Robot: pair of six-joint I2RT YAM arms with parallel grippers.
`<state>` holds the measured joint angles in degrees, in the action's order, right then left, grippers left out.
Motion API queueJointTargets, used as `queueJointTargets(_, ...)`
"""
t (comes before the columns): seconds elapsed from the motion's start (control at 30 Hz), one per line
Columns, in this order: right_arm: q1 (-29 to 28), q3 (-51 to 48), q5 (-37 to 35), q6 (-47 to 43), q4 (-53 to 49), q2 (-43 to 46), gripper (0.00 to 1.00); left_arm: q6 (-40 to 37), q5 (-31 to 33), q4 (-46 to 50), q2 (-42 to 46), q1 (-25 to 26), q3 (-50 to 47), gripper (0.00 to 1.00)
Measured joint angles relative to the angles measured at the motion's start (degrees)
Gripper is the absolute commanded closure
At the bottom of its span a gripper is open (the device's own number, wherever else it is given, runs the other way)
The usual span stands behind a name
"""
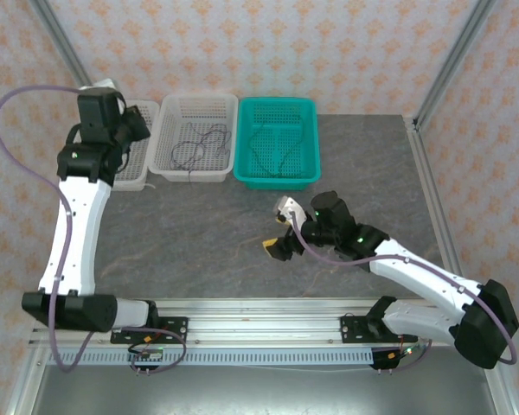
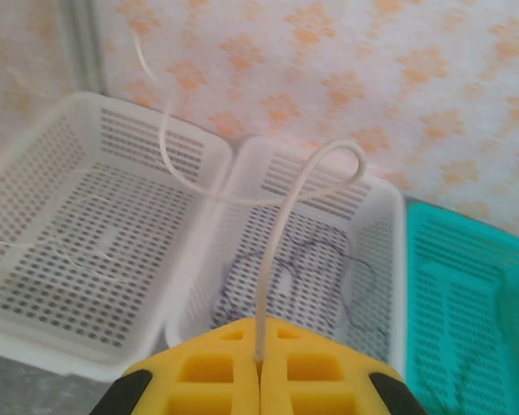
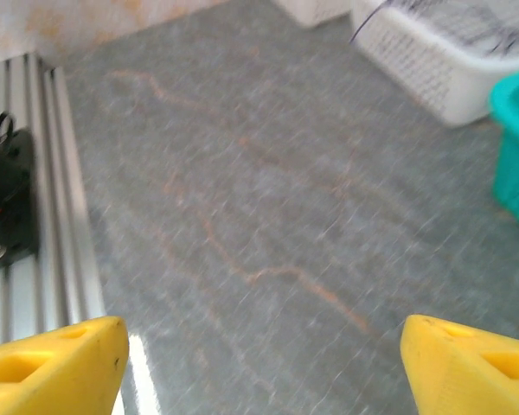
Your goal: Untangle the cables
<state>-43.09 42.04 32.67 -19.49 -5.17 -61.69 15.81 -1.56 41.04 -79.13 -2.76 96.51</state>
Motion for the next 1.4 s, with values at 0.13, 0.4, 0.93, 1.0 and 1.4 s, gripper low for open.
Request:
queueJointTargets(0.13, 0.0, 1.5, -3.6, 1.3, 8.2, -2.7, 0.15, -1.4, -1.0, -3.7, -7.0, -4.5, 1.0, 1.0)
queueJointTargets(0.4, 0.0, 11.5, -8.3, 3.8, 18.2, -11.0, 0.14, -2.4, -1.4, -8.5, -24.4, -10.2, 7.5, 1.0)
queueJointTargets(0.93, 0.5, 14.3, -16.2, 5.9, 16.6, -10.3, 0.14, -0.5, -6.7, -12.3, -31.5, -13.7, 14.1, 0.22)
queueJointTargets(1.0, 1.7, 11.4, -19.8, 7.6, 16.6, -7.6, 0.14, -0.5, -7.1, -13.2, -24.0, -10.8, 8.1, 0.18)
queueJointTargets(1.4, 22.0, -12.7, -45.9, 19.5, 12.1, 9.0, 0.11, -1.1, 0.9, -28.1, 25.0, 5.5, -49.9, 0.03)
